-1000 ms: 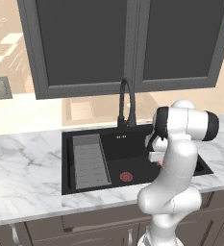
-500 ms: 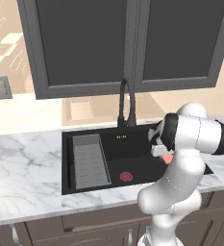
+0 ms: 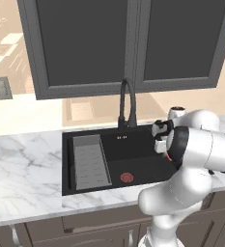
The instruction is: Pick up the bar soap and spray from the sink, and place them back in the cabinet, and close the cabinet doors.
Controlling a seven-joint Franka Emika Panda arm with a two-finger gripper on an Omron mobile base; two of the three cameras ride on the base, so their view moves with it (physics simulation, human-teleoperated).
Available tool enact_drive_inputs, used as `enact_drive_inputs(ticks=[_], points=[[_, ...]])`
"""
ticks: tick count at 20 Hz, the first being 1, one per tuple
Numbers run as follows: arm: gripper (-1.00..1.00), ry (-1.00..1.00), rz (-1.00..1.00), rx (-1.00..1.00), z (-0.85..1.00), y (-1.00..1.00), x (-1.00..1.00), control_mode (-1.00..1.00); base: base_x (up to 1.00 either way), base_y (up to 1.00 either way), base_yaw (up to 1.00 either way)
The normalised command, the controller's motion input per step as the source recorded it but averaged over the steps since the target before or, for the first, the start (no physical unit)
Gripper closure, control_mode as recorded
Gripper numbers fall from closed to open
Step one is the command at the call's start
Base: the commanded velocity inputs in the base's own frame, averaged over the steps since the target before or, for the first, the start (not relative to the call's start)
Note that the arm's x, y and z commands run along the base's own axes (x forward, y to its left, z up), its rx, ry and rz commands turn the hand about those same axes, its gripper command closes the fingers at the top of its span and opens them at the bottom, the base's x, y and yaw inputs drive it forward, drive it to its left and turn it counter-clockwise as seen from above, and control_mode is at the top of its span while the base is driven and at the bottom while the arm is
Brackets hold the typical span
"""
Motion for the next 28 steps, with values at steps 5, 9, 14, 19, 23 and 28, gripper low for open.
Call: enact_drive_inputs(ticks=[5,9,14,19,23,28], points=[[1.0,0.0,0.0,0.0,0.46,0.0,-0.23,-1.0,0.0,0.0,0.0],[1.0,0.0,0.0,0.0,0.42,0.0,-0.29,-1.0,0.0,0.0,0.0],[1.0,0.0,0.0,0.0,0.35,0.01,-0.18,-1.0,0.0,0.0,0.0],[1.0,0.0,0.0,0.0,0.21,0.03,-0.19,-1.0,0.0,0.0,0.0],[1.0,0.0,0.0,0.0,0.23,0.06,-0.21,-1.0,0.0,0.0,0.0],[1.0,0.0,0.0,0.0,0.28,0.17,-0.2,-1.0,0.0,0.0,0.0]])
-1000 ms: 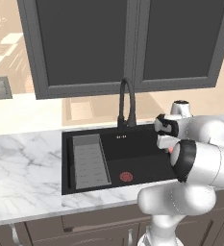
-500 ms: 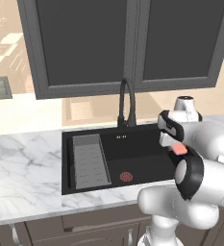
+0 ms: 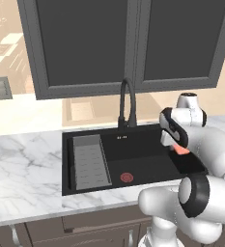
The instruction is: Pick up the bar soap and spray from the sink, and place them back in the cabinet, and close the cabinet doors.
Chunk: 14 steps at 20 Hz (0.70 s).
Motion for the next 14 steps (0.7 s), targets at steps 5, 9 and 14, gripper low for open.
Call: enact_drive_inputs(ticks=[5,9,14], points=[[1.0,0.0,-0.02,0.0,0.31,0.25,-0.17,-1.0,0.0,0.0,0.0],[1.0,0.0,-0.03,0.0,0.34,0.25,-0.17,-1.0,0.0,0.0,0.0],[1.0,0.0,-0.03,0.0,0.31,0.27,-0.22,-1.0,0.0,0.0,0.0]])
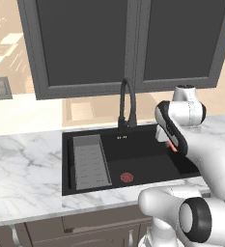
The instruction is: Pick up the bar soap and spray from the sink, and place them back in the cabinet, and close the cabinet doors.
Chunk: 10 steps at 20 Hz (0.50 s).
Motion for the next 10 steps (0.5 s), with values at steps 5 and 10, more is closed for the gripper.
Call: enact_drive_inputs(ticks=[5,10], points=[[1.0,0.0,-0.05,0.0,0.25,0.3,-0.25,-1.0,0.0,0.0,0.0],[1.0,0.0,-0.06,0.0,0.2,0.34,-0.26,-1.0,0.0,0.0,0.0]])
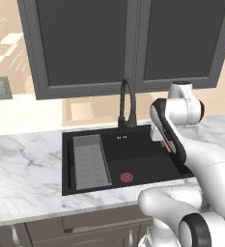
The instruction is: Pick up the bar soap and spray from the sink, and place them back in the cabinet, and close the cabinet doors.
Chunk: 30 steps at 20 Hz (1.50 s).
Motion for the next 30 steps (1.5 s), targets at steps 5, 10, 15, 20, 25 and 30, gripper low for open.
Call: enact_drive_inputs(ticks=[5,10,15,20,25,30], points=[[1.0,0.0,-0.05,0.0,0.1,0.37,-0.23,-1.0,0.0,0.0,0.0],[1.0,0.0,-0.05,0.0,0.19,0.37,-0.11,-1.0,0.0,0.0,0.0],[1.0,0.0,-0.02,0.0,0.26,0.31,0.0,-1.0,0.0,0.0,0.0],[1.0,0.0,0.0,0.0,0.19,0.26,0.0,-1.0,0.0,0.0,0.0],[1.0,0.0,0.01,0.0,0.09,0.0,0.0,-1.0,0.0,0.0,0.0],[1.0,0.0,0.0,0.0,0.11,0.0,-0.02,-1.0,0.0,0.0,0.0]])
